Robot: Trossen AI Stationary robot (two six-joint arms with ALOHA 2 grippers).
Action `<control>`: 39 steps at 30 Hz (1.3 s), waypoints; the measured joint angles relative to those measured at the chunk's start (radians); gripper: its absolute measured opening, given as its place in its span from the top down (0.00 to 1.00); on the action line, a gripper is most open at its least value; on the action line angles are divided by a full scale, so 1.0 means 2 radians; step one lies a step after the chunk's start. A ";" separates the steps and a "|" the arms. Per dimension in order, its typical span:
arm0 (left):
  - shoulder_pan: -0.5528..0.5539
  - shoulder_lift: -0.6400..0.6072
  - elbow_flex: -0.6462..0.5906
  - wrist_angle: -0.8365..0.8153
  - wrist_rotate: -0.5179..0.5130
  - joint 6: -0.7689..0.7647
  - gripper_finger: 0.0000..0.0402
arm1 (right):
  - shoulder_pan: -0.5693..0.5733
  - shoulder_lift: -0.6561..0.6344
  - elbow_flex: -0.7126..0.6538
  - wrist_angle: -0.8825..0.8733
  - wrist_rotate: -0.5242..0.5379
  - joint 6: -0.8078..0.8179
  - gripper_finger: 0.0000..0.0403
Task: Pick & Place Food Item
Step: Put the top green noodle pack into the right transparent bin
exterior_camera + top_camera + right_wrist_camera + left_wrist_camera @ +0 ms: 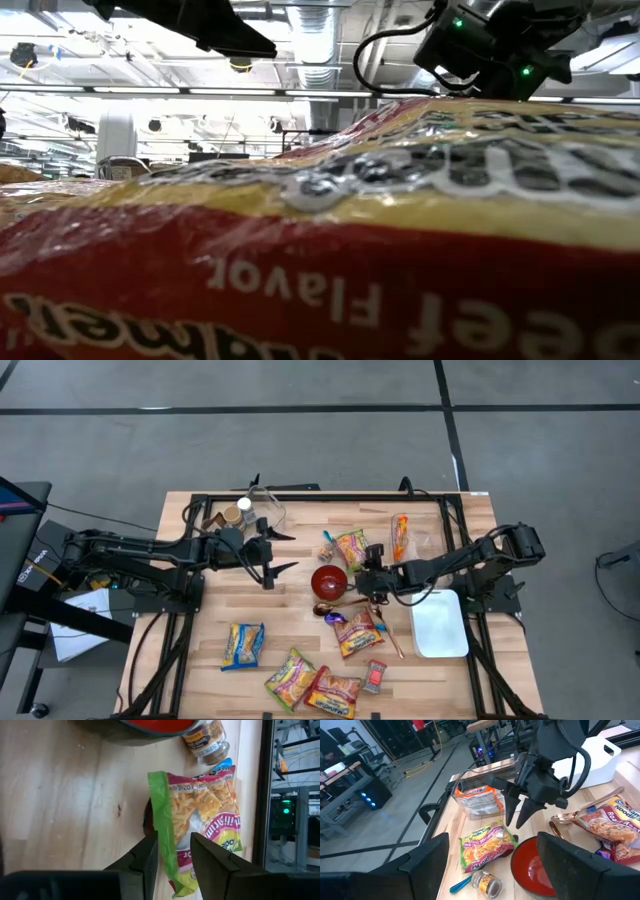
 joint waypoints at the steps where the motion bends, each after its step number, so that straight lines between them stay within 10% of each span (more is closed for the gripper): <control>1: 0.000 0.000 0.000 0.000 0.000 0.000 0.26 | 0.000 0.000 0.000 0.002 0.000 0.000 0.73; 20: 0.000 0.000 0.000 0.000 -0.001 -0.004 0.26 | -0.009 0.001 0.000 0.013 -0.014 0.004 0.43; 39: 0.000 0.000 0.000 0.000 -0.001 -0.004 0.26 | -0.015 0.091 0.000 0.033 0.092 -0.026 0.47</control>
